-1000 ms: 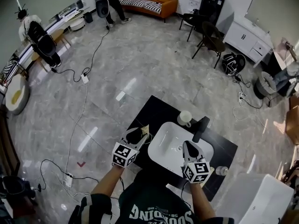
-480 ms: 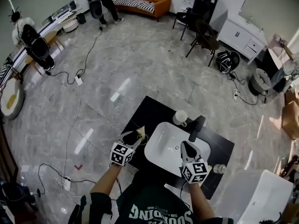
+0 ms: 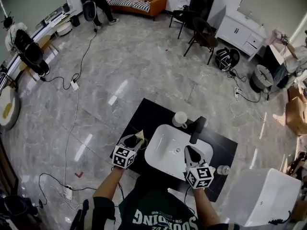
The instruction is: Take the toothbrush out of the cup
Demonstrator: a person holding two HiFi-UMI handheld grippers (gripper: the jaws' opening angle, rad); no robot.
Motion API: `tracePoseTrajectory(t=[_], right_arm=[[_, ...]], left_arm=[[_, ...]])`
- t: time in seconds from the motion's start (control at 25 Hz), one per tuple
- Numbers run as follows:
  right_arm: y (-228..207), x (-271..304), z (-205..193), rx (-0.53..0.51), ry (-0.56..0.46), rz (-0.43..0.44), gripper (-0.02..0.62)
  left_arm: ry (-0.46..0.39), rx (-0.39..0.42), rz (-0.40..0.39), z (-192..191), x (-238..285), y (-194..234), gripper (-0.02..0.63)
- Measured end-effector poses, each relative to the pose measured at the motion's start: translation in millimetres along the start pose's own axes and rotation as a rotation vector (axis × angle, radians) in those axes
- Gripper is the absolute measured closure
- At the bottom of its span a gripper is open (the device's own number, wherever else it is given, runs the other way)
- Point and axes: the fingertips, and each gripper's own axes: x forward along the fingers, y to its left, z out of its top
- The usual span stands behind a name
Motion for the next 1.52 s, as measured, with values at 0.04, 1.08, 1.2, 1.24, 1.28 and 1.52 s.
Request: tracePoseTrajectory(t=[0.04,1.08,1.2,1.24,1.28,1.52], right_arm=[[0,-1,-1,0.002,0.0,-0.002,0.554],[3,-10,-4,0.035,-0.017,0.013,0.554],[3,-10,-6,0.038,-0.019,0.017,0.554],[3,-10,-6,0.04,-0.02,0.018,0.554],[3,-11,-6,0.041,-0.021,0.019,0.554],[-3,-17,-3,0.044,-0.034,0.012,0.554]], left_arm=[[0.002,-0.001,-0.002,0,1,0,0.437],[-0.087,-0.006,-0.011,73,-47,-18,0.554],[-0.122,-0.007,-0.024,92,-54,-23,0.554],[-0.133,-0.001,-0.029,98,-57,-26,0.554],[-0.142,0.007,-0.034,105,-58,-28,0.554],[-0.152,0.03,-0.068,120,-51,-45,0.554]])
